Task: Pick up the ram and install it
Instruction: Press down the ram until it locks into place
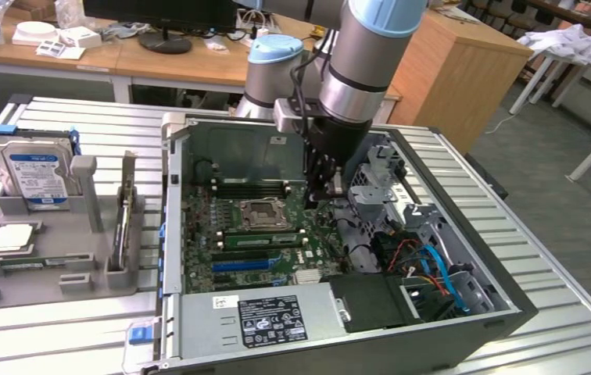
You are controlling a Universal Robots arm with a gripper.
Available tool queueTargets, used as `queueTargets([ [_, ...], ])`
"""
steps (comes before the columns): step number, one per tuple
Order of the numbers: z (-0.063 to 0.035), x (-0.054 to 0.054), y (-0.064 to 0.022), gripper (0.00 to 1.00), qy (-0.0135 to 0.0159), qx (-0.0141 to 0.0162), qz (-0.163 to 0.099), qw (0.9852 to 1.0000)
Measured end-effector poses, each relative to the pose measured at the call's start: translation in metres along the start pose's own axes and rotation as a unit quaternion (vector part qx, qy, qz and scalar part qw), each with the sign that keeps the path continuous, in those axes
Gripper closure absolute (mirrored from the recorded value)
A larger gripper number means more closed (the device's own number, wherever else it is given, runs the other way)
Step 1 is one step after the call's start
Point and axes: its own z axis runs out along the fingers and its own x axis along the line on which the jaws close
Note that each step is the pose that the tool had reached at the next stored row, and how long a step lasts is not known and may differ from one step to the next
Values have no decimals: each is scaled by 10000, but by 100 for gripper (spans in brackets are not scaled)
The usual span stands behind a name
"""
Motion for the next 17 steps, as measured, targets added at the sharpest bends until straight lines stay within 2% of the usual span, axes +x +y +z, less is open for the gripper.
queueTargets([
  [17, 125, 4, -1, 90, 0, 0, 0, 10000],
])
